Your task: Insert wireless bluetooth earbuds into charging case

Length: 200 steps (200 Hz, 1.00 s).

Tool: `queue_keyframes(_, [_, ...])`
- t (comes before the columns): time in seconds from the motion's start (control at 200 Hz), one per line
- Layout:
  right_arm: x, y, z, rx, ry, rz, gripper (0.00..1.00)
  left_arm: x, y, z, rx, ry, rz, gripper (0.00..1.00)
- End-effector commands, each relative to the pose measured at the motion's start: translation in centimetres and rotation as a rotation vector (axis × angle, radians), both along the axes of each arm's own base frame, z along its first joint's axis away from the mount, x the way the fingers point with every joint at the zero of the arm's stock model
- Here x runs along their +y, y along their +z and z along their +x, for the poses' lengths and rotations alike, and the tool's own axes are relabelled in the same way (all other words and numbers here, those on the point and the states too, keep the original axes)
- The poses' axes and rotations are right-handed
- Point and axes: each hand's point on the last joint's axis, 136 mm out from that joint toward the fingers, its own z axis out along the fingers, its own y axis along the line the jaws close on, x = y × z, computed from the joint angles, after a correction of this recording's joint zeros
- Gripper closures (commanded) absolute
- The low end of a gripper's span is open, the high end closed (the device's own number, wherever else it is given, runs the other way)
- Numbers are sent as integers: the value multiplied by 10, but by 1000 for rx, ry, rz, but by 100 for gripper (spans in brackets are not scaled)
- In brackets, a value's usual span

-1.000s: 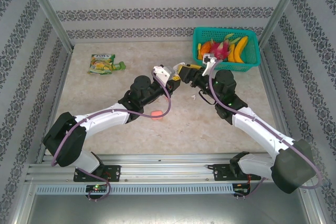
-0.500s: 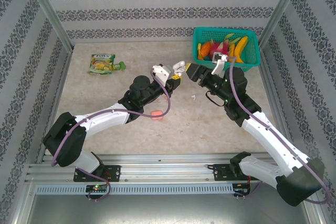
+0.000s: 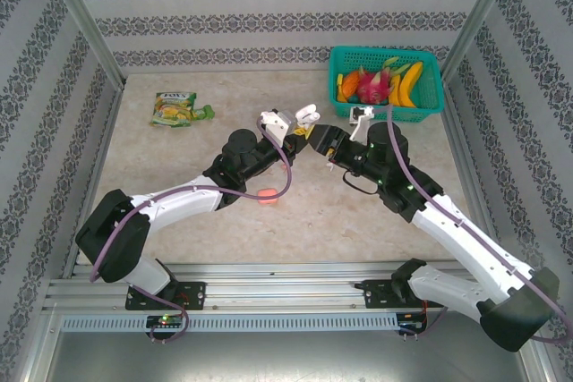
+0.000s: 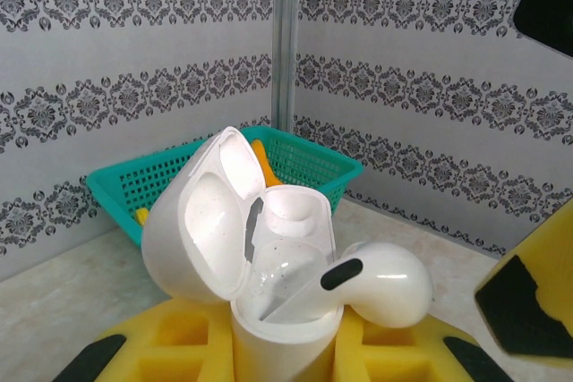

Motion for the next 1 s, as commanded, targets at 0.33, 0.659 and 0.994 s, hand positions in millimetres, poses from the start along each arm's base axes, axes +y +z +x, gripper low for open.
queue_keyframes(0.33, [6,23,12,-54,-29,-1,41,1,2,-4,-12,-32,-34,100])
queue_keyframes(0.659, [11,18,18,-46,-23,-6,41,1,2,-5,-14,-34,-33,100])
queue_keyframes(0.994, [13,29,20,-64,-20,9,42,-1,0,-4,-9,-40,-32,100])
